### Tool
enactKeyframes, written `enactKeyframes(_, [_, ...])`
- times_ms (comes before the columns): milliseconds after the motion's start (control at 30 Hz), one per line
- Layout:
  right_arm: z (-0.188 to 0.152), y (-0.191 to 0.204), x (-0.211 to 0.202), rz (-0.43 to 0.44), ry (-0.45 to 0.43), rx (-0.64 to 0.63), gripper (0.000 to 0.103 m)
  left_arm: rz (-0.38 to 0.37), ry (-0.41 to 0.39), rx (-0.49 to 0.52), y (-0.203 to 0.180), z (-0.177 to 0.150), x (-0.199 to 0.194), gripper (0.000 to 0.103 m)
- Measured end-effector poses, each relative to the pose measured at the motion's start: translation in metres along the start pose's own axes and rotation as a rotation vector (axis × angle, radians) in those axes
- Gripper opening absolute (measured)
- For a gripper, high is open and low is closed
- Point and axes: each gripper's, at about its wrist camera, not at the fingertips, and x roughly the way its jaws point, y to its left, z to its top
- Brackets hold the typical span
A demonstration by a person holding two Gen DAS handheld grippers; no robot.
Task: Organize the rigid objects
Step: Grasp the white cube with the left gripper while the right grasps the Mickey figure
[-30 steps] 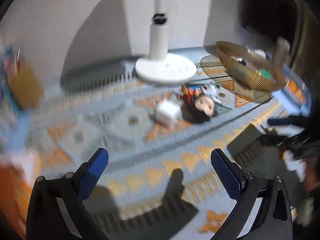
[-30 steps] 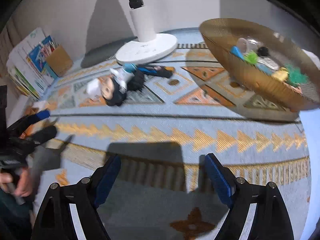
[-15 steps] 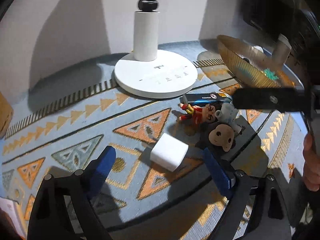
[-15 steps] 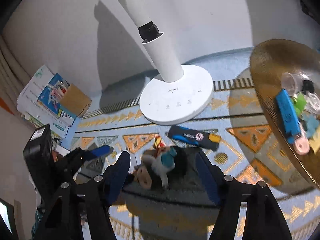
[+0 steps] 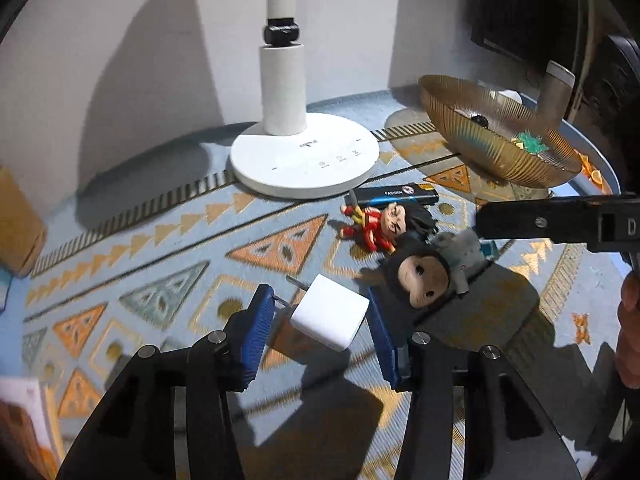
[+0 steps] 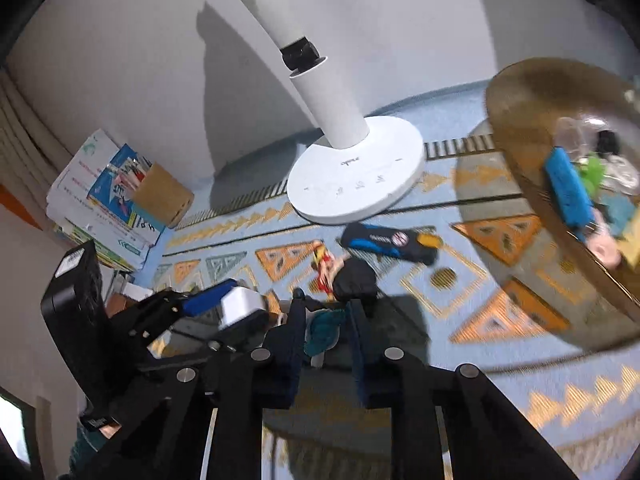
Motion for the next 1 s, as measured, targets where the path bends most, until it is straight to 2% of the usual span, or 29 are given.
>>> enactKeyframes(100, [-0.016, 0.003, -0.016, -0.013, -0.001, -0.018, 0.02, 0.005, -0.01, -0.051, 0.0, -0.015, -0.017, 0.044])
enactKeyframes(233, [-0.041, 0.007, -0.022, 0.056, 0.105, -0.016, 0.02, 0.012, -0.025, -0.142, 0.007, -0.035, -0.033, 0.044])
enactKeyframes(300, [-0.048, 0.01, -0.028, 0.037, 0.105, -0.045, 0.022, 0.016, -0.034, -0.183, 0.011, -0.042, -0.036, 0.044])
enactKeyframes(333, [-0.049, 0.01, -0.03, 0.012, 0.097, -0.058, 0.028, 0.013, -0.042, -0.205, 0.014, -0.045, -0.037, 0.044])
enactKeyframes(367, [-0.047, 0.009, -0.032, -0.018, 0.09, -0.071, 0.043, 0.007, -0.053, -0.231, 0.017, -0.047, -0.038, 0.044])
enactKeyframes(433, [-0.041, 0.007, -0.032, -0.048, 0.075, -0.092, 0.064, 0.021, -0.061, -0.249, 0.018, -0.05, -0.038, 0.044])
enactKeyframes(500, [-0.035, 0.007, -0.027, -0.075, 0.069, -0.126, 0.064, 0.037, -0.084, -0.256, 0.019, -0.051, -0.042, 0.044])
enactKeyframes(633, [-0.024, 0.007, 0.007, -0.096, 0.11, -0.164, 0.064, 0.064, -0.1, -0.254, 0.018, -0.053, -0.043, 0.044])
enactKeyframes(700, [-0.019, 0.012, 0.021, -0.107, 0.097, -0.198, 0.064, 0.068, -0.104, -0.244, 0.016, -0.054, -0.043, 0.044])
enactKeyframes(800, [-0.013, 0.024, 0.038, -0.184, 0.066, -0.277, 0.065, 0.075, -0.095, -0.231, 0.014, -0.054, -0.041, 0.044])
enactKeyframes(967, [-0.011, 0.027, 0.051, -0.193, 0.069, -0.323, 0.065, 0.075, -0.098, -0.216, 0.011, -0.054, -0.041, 0.044])
enactKeyframes(1000, [-0.012, 0.028, 0.052, -0.199, 0.066, -0.334, 0.058, 0.075, -0.099, -0.215, 0.011, -0.054, -0.041, 0.044])
